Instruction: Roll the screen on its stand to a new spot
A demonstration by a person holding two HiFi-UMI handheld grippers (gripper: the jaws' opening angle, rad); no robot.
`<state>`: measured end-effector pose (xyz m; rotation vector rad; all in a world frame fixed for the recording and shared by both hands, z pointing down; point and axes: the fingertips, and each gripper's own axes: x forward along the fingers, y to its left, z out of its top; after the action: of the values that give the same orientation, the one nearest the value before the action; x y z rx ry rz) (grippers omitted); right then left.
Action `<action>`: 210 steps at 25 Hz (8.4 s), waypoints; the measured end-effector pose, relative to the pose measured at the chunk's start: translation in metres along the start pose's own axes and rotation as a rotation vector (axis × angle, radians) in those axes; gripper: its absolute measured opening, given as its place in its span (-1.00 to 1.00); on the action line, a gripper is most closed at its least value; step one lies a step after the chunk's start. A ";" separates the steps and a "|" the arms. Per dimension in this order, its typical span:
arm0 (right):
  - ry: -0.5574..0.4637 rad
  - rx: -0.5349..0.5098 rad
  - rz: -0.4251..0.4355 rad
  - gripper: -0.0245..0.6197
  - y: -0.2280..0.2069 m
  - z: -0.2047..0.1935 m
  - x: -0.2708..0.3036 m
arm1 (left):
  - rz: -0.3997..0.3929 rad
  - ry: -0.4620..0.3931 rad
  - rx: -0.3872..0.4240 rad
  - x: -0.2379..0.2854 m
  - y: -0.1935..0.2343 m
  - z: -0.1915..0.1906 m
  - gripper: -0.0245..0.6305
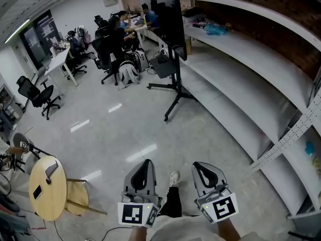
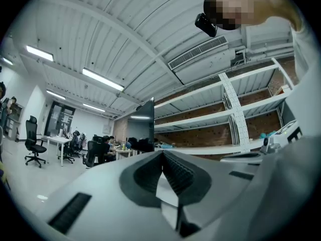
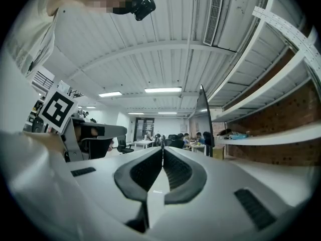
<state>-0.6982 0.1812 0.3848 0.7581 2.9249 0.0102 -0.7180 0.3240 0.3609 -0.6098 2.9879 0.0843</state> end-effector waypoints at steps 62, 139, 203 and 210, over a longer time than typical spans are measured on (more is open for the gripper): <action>-0.156 -0.028 -0.018 -0.21 -0.410 0.032 0.495 | -0.298 -0.055 -0.077 0.652 0.066 0.040 -0.27; 0.004 -0.053 -0.115 -0.15 -0.389 -0.012 0.603 | -0.288 0.096 0.000 0.739 0.094 0.071 0.08; -0.035 -0.055 -0.139 -0.06 -0.212 0.048 0.151 | -0.338 0.064 -0.027 0.319 -0.158 0.106 -0.15; -0.028 -0.060 -0.165 -0.05 -0.174 0.055 0.101 | -0.373 0.069 -0.040 0.258 -0.175 0.112 -0.16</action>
<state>-0.8630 0.0768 0.3126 0.5023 2.9356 0.0719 -0.8769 0.0708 0.2178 -1.1821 2.8823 0.0972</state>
